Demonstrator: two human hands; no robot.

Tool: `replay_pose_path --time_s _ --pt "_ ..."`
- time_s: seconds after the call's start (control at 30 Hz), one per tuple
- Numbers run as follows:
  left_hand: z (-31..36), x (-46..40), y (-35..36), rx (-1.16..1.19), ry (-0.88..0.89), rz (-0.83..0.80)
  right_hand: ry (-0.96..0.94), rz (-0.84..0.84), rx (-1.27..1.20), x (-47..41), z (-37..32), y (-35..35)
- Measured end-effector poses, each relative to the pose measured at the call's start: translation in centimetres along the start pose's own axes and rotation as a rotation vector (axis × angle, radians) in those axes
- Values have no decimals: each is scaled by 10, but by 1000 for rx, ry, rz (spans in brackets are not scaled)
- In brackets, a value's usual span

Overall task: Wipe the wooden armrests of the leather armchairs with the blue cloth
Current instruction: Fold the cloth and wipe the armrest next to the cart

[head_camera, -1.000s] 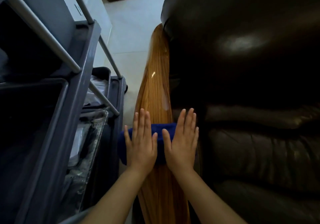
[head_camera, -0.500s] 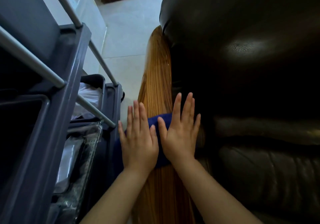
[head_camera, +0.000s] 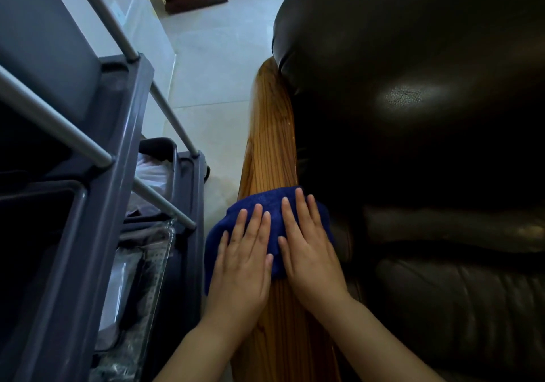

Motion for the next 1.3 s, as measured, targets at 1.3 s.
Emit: replay_pose_path --time_s 1.3 --pt "11 -112 -95 91 14 -353 44 -282 -150 -88 2 -107"
Point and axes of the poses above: each hand's wrist, its own x-axis away from the middle knuckle, its own y-axis out of the palm, z = x × y, the point moved 4 cm from there along -x, towards the middle knuckle, and after that the axes turned 2 degrees about -y, right-handed, at the moved point
